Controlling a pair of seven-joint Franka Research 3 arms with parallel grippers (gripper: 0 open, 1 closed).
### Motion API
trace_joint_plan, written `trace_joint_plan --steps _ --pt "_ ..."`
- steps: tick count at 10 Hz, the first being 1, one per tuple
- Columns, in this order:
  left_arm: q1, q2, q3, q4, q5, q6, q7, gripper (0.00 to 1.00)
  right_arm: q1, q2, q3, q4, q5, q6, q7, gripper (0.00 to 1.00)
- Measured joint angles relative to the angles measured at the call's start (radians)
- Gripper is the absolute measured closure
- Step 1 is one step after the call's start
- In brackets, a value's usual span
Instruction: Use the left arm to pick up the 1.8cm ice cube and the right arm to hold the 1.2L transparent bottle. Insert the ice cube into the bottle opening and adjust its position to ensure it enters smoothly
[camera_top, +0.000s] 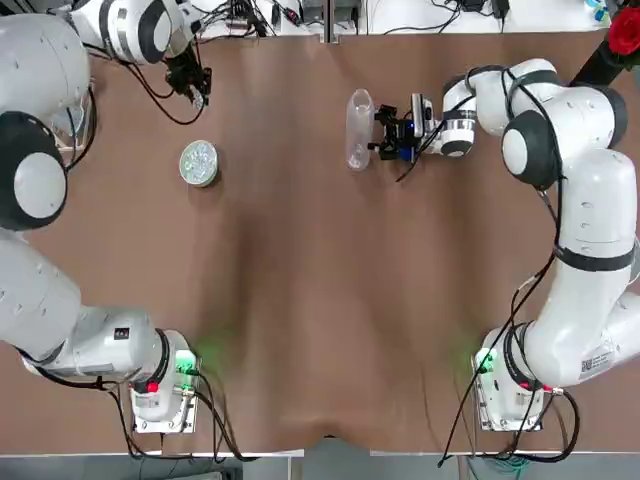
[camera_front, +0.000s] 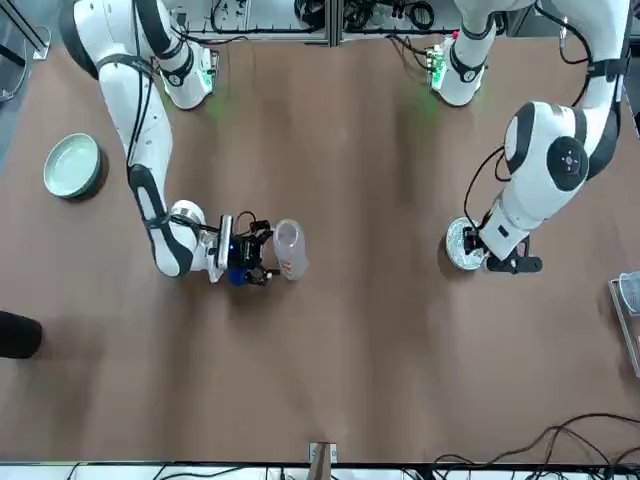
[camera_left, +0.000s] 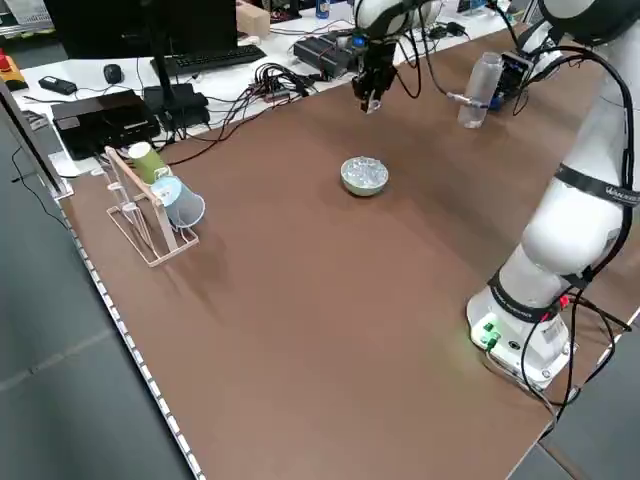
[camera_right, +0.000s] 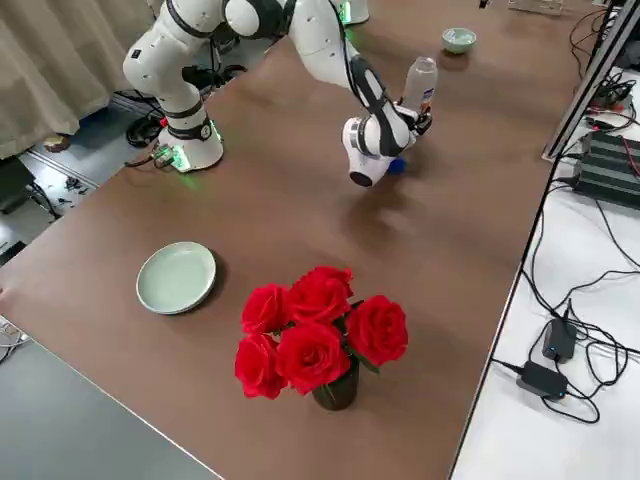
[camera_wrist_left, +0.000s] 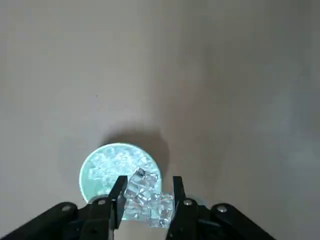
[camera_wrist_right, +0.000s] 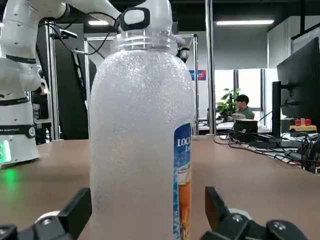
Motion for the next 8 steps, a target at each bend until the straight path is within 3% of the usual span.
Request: trace_joint_plan --steps 8 --pt "-0.017 0.055 -0.176 0.253 0.000 -0.170 -0.277 0.59 0.001 0.018 0.000 0.000 -0.001 -0.001 -0.001 0.00"
